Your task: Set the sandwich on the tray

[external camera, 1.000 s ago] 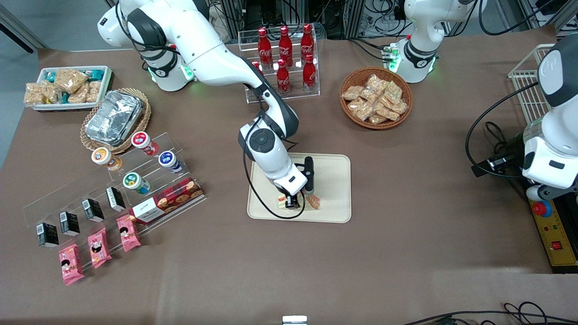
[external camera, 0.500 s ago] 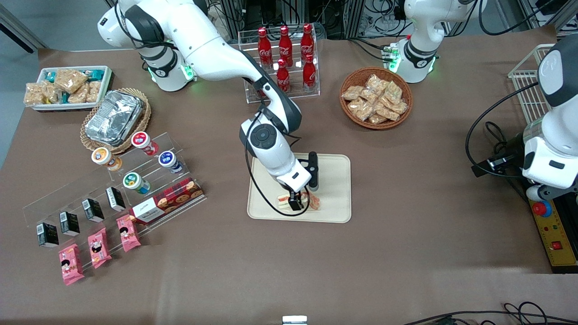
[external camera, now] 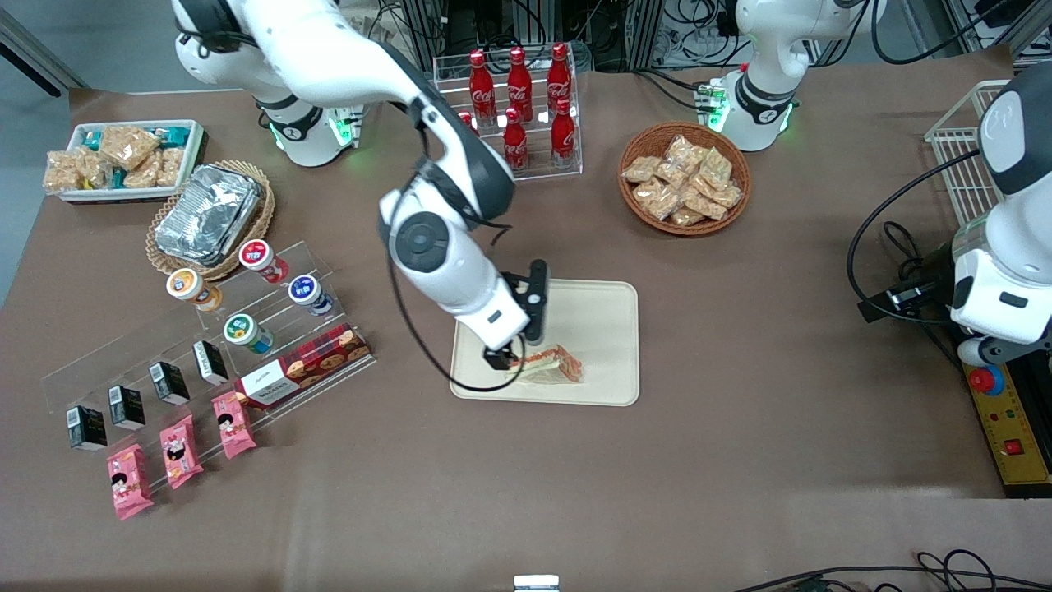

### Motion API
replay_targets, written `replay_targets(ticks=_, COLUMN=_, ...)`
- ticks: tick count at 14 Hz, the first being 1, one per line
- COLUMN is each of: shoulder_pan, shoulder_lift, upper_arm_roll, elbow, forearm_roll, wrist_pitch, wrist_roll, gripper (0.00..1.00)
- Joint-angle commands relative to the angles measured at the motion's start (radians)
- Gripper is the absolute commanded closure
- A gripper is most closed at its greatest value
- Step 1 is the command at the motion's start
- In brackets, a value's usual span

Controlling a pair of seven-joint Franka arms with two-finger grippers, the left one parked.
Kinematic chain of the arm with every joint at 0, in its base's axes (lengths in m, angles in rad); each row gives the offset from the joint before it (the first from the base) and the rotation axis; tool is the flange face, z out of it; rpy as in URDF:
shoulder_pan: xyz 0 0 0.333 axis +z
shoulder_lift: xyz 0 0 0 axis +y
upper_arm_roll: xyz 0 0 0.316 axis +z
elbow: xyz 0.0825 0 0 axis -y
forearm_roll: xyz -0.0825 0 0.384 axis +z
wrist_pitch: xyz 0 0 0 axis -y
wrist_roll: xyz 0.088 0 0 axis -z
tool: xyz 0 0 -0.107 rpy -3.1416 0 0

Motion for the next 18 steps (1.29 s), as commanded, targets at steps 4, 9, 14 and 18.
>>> replay_targets(ticks=4, shoulder_pan=-0.029, shoulder_lift=-0.207, upper_arm_roll=-0.116, elbow=-0.025, forearm_roll=-0.099, wrist_pitch=-0.291, wrist_roll=0.319, gripper=0.0)
replay_targets(ticks=9, shoulder_pan=-0.119, shoulder_lift=-0.345, upper_arm_roll=-0.107, elbow=-0.026, forearm_roll=-0.256, wrist_pitch=-0.451, wrist_roll=0.789, gripper=0.0)
replay_targets(ticks=14, shoulder_pan=-0.345, shoulder_lift=-0.448, upper_arm_roll=-0.105, elbow=-0.049, forearm_roll=-0.265, wrist_pitch=-0.523, wrist_roll=0.82, gripper=0.0)
replay_targets(ticks=18, shoulder_pan=-0.539, shoulder_lift=-0.598, upper_arm_roll=0.054, elbow=-0.176, forearm_roll=-0.426, wrist_pitch=-0.523, wrist_roll=0.897, gripper=0.0)
